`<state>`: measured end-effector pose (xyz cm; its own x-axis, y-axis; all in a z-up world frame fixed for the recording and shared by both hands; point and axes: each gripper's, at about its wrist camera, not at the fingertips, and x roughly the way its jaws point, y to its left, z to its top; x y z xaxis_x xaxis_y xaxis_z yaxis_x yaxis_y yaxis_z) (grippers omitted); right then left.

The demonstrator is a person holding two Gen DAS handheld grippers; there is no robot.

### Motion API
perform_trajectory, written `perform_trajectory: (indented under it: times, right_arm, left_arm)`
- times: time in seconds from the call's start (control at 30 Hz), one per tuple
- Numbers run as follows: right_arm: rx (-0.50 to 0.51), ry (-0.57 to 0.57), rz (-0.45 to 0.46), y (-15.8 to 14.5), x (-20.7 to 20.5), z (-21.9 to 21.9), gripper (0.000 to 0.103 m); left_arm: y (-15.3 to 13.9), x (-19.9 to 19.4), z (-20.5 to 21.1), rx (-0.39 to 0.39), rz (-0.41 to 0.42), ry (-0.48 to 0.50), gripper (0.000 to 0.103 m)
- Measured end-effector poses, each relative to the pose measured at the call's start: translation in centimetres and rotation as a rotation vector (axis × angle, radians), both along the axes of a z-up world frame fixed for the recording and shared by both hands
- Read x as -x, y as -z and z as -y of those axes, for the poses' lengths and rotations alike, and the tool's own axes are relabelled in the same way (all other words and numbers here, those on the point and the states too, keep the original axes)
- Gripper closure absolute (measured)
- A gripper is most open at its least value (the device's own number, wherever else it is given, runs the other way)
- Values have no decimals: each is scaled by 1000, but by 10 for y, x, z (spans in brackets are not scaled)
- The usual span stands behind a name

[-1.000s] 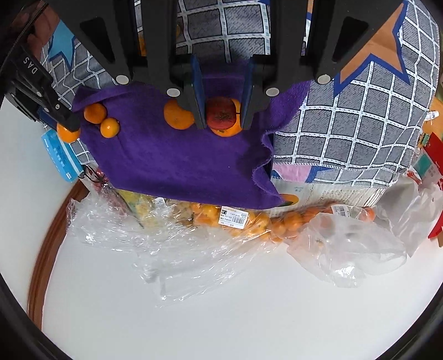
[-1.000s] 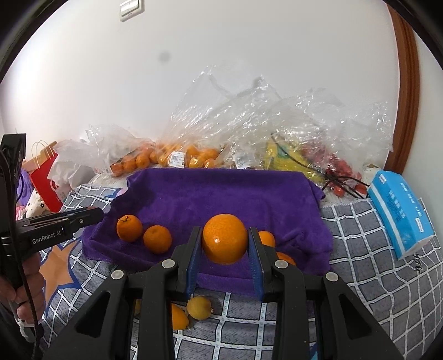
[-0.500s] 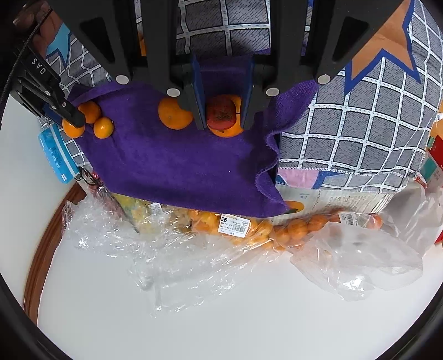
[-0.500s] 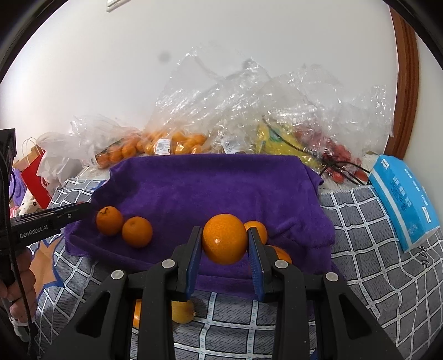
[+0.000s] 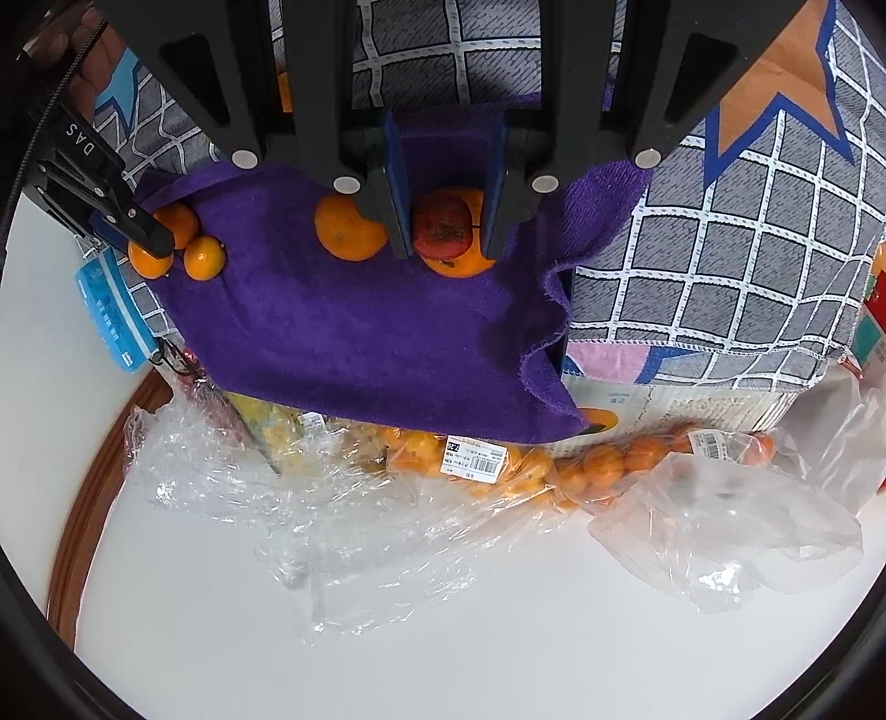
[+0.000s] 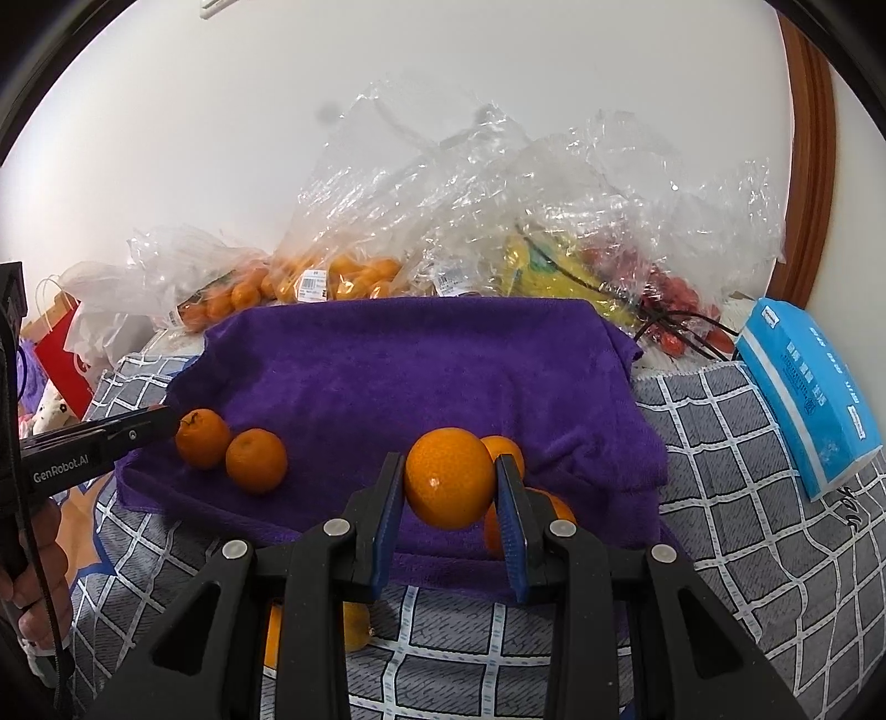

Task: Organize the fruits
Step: 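Lower both tools onto the towel and open them to release the fruits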

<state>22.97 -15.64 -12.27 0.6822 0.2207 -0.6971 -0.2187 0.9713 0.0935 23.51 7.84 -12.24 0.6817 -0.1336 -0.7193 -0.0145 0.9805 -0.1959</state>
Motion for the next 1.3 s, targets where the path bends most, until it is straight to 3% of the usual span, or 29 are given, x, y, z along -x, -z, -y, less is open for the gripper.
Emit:
perform_trajectory:
  times: [1.3]
  right_arm:
    - [28, -38, -14, 15, -4, -15, 71]
  left_arm:
    - [4, -2, 1, 79, 14, 43, 79]
